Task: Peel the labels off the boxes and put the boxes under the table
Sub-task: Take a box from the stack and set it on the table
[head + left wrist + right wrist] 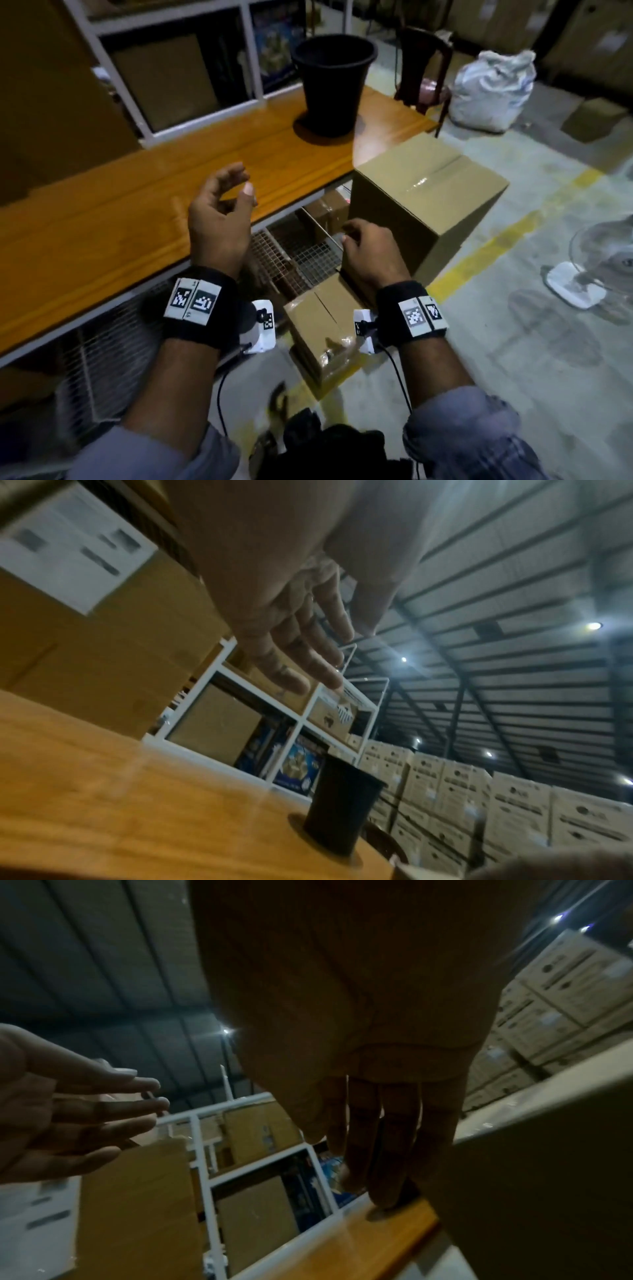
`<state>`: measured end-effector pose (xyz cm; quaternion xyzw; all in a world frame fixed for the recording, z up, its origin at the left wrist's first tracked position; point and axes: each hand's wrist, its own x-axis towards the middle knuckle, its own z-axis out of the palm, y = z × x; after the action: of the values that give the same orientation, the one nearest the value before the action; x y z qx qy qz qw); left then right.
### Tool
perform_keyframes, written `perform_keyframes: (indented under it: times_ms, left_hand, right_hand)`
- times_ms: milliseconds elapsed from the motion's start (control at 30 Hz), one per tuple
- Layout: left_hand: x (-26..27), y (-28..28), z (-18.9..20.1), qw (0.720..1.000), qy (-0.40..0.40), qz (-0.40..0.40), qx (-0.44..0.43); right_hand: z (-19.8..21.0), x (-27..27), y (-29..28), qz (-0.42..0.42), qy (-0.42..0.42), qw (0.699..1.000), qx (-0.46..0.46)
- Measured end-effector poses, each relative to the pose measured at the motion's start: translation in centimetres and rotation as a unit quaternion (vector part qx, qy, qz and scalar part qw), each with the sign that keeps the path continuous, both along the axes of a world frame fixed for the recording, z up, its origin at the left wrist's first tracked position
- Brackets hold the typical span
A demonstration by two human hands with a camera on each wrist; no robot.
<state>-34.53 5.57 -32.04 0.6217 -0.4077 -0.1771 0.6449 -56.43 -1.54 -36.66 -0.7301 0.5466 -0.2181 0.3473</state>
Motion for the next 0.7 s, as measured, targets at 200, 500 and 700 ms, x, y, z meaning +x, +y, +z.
perform_keyframes:
  times_ms: [200, 500, 700]
  left_hand:
    - [3.2, 5.5, 4.8, 0.991, -0.033, 0.101, -0.081]
    - [14.4, 15.1, 9.4, 0.958, -0.090, 0.229, -0.151]
    - [24.6, 23.4, 14.9, 0.930, -0.132, 0.291, -0.183]
  right_hand:
    - [5.4, 6.6, 1.9, 0.099, -0.028, 0.991, -0.087]
    - [11.6, 20.6, 7.7, 0.190, -0.097, 0.954, -0.209]
    - [16.5, 33.0, 13.0, 0.251, -0.158, 0.919, -0.258]
